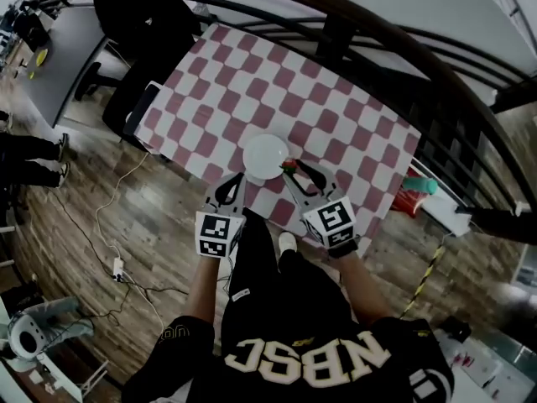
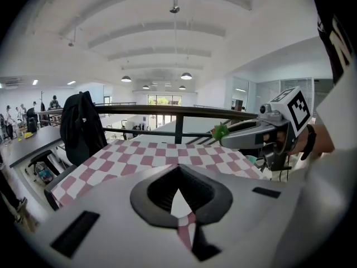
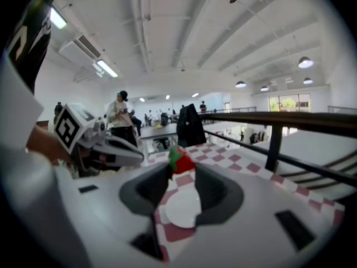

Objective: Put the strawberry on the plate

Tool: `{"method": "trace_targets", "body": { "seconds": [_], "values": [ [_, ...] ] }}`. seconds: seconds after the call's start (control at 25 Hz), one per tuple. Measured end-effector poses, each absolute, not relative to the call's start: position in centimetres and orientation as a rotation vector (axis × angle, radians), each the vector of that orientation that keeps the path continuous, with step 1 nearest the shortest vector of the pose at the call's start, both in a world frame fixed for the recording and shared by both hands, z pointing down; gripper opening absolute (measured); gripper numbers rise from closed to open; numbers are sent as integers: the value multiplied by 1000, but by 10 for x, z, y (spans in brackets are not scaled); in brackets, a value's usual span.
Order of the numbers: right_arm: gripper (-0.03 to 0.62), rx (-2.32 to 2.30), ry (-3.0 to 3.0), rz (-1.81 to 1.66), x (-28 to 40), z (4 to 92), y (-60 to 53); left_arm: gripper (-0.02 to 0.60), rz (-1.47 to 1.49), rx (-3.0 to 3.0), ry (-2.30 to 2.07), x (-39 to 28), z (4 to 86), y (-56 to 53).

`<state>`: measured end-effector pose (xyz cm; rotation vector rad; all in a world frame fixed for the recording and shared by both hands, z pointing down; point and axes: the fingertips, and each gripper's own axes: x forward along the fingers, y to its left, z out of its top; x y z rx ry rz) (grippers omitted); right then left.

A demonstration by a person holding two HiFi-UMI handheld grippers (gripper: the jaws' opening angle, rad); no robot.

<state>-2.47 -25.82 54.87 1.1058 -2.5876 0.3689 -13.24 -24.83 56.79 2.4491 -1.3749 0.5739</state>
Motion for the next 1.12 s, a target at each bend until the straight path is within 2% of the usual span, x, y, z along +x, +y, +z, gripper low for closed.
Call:
{"method": "trace_targets", "body": {
  "seconds": [0.44, 0.76, 1.12],
  "values": [
    [149, 712, -2405, 191, -63, 633, -277, 12, 805, 2527, -1077, -133, 636, -282],
    [149, 405, -2257, 101, -84, 701, -290, 12, 862, 2506, -861, -127, 686, -294],
    [149, 296, -2111, 138, -86, 751, -297, 12, 905, 2460, -812, -135, 718, -311]
  ]
}}
